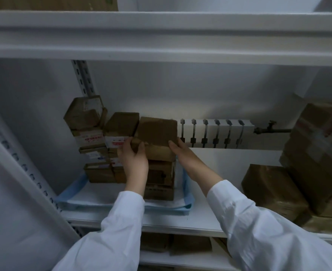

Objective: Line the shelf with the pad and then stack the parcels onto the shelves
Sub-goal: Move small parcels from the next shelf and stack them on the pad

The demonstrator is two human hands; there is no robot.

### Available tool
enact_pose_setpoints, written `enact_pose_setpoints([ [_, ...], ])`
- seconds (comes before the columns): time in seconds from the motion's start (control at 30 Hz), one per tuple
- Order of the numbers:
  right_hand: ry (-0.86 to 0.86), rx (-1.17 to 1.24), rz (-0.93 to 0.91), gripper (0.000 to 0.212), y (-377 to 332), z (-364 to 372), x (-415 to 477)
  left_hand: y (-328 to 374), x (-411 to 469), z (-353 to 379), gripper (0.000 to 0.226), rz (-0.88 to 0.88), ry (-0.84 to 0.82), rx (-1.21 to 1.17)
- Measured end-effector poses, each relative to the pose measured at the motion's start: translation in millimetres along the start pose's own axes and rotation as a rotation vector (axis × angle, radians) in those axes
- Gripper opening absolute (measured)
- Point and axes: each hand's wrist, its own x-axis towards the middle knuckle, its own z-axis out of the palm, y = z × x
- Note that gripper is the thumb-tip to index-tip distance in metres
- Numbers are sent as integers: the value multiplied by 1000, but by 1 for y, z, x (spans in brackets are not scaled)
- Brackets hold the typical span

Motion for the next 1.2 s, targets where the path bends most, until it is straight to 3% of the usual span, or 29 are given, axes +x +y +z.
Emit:
enact_pose_setpoints([
  [0.2,58,9,21,62,-1,-6,-10,10,-11,3,47,22,168,84],
  [0.3,158,69,27,63,5,-23,-14,18,-23,13,52,158,185,87],
  [0.5,406,0,7,57,35,-84,-29,42,-64,70,33,572,10,37],
  [0.63,568,-114,84,66,57,-128,-40,51,-97,110,28,531,-165,-93],
  [0.73,666,-279,190,68,73,-158,-48,50,-117,139,36,280,-368,-138],
  [0.87,694,-433,409,70,96,-190,-55,41,-139,176,44,-370,-757,-228],
  [0.93,664,-420,463,71,106,-204,-60,38,-152,185,40,-579,-842,-235],
  [1.13,513,-363,515,76,131,-232,-68,16,-181,206,21,-817,-898,-191],
  [1.2,497,-344,523,75,136,-234,-65,6,-188,215,23,-845,-924,-159],
])
